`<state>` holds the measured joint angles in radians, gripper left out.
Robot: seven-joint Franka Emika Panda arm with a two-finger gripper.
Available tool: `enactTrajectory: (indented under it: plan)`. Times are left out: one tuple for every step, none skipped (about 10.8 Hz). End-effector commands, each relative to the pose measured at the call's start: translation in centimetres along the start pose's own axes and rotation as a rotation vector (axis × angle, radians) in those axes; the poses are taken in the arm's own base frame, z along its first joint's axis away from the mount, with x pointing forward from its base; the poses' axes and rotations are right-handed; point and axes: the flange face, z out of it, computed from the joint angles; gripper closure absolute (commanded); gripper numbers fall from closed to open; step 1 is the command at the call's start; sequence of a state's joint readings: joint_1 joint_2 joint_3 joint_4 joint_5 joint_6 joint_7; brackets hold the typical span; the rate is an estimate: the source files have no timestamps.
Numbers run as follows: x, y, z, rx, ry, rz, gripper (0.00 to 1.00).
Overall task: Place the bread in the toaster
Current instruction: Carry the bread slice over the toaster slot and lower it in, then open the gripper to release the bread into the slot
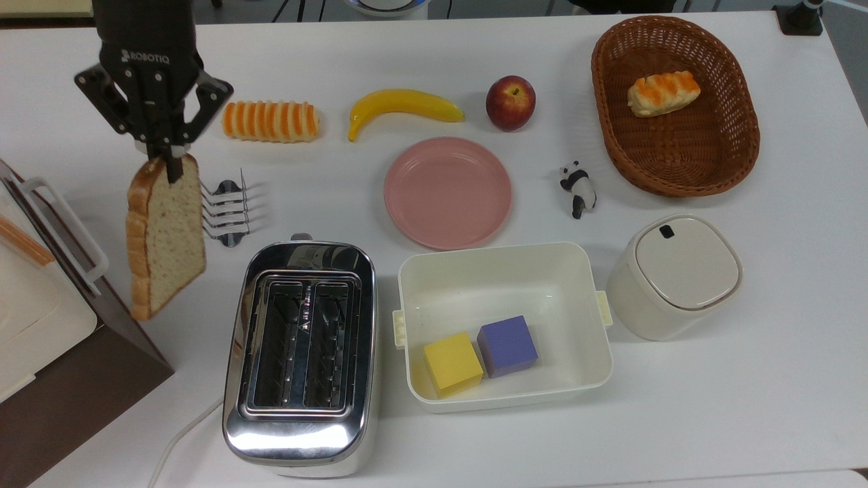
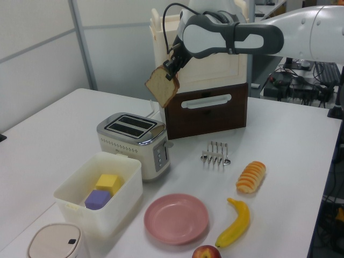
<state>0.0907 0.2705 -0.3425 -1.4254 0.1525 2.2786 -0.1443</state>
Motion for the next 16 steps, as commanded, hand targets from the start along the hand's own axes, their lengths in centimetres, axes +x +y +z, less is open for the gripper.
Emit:
enactTrajectory:
  plan:
    - [0.2,-3.9,1.1,0.068,0.015,0.115,1.00]
    - [0.0,-5.2,1.9,0.076,0.002,0.121,1.00]
    - [-0.3,-6.1,3.0,0.078,-0.014,0.118,1.00]
    - [-0.6,-6.7,4.2,0.075,-0.030,0.111,1.00]
    - [-0.8,-8.0,5.0,0.080,-0.038,0.095,1.00]
    - [-0.8,-8.7,5.6,0.081,-0.038,0.087,1.00]
    - [-1.0,-9.2,6.1,0.082,-0.042,0.080,1.00]
    - [-1.0,-9.4,6.3,0.081,-0.036,0.075,1.00]
    - [-1.1,-9.5,6.8,0.079,-0.041,0.071,1.00]
    - [-1.3,-9.5,7.6,0.075,-0.051,0.074,0.52]
    - [-1.2,-9.5,7.7,0.073,-0.030,0.076,0.01]
    - [-1.0,-9.5,7.5,0.074,-0.012,0.089,0.00]
    - [-0.9,-9.5,7.3,0.073,-0.008,0.115,0.00]
    - [-0.8,-9.6,7.1,0.076,-0.008,0.130,0.00]
    - [-0.7,-9.7,6.7,0.078,-0.004,0.140,0.00]
    - [-0.6,-9.7,5.9,0.081,-0.002,0.139,0.00]
